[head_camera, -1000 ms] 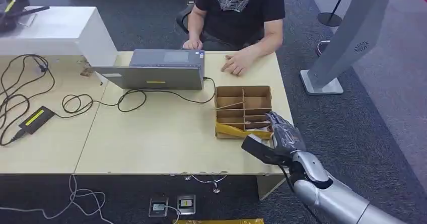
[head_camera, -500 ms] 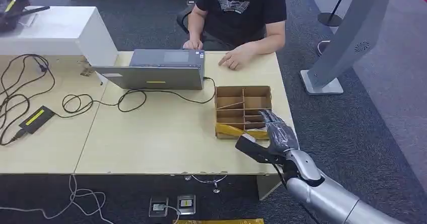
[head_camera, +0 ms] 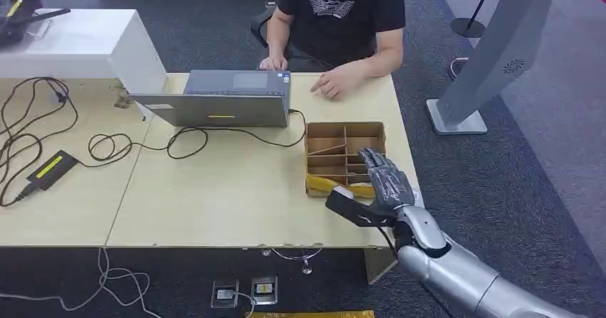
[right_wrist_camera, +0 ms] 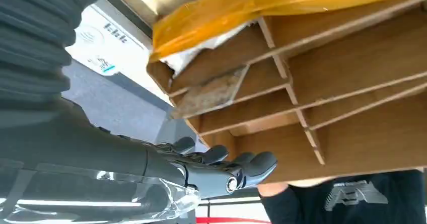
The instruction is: Pass the card to the sensor for recognition and then transmit it.
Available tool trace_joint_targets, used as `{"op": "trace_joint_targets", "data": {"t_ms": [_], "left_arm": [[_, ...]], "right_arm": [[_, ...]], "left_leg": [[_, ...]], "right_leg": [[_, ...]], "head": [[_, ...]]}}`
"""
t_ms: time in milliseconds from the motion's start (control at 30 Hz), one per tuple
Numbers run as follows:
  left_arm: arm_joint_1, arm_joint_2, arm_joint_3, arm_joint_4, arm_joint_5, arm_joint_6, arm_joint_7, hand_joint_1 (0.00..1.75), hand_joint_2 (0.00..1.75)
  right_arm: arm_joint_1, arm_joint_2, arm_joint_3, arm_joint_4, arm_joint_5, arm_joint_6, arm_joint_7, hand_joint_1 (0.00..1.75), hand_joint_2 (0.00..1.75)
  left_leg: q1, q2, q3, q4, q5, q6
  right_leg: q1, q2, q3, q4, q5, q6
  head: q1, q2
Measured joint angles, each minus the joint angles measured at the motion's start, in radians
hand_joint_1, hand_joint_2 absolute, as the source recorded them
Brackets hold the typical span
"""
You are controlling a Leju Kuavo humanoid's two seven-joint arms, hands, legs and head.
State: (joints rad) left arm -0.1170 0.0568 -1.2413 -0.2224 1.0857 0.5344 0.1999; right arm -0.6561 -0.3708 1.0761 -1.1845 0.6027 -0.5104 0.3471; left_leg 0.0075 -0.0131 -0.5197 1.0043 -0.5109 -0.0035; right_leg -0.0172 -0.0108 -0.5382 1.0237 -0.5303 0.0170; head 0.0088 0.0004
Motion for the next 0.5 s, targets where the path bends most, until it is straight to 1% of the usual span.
{"op": "trace_joint_targets", "data": {"t_ms": [233, 500], "left_arm": [[0.0, -0.006, 0.0, 0.0, 0.01, 0.003, 0.011, 0.0, 0.0], [0.0, -0.009, 0.0, 0.0, 0.01, 0.011, 0.013, 0.0, 0.0]], "right_arm": [[-0.021, 0.036, 0.0, 0.037, 0.008, 0.002, -0.026, 0.0, 1.75], [-0.038, 0.061, -0.001, 0.07, 0.024, 0.025, -0.025, 0.0, 1.75]], "left_leg": [[0.0, 0.0, 0.0, 0.0, 0.0, 0.0], [0.0, 0.0, 0.0, 0.0, 0.0, 0.0]], "right_leg": [[0.0, 0.0, 0.0, 0.0, 0.0, 0.0], [0.0, 0.0, 0.0, 0.0, 0.0, 0.0]], "head": [[0.0, 0.0], [0.0, 0.0]]}}
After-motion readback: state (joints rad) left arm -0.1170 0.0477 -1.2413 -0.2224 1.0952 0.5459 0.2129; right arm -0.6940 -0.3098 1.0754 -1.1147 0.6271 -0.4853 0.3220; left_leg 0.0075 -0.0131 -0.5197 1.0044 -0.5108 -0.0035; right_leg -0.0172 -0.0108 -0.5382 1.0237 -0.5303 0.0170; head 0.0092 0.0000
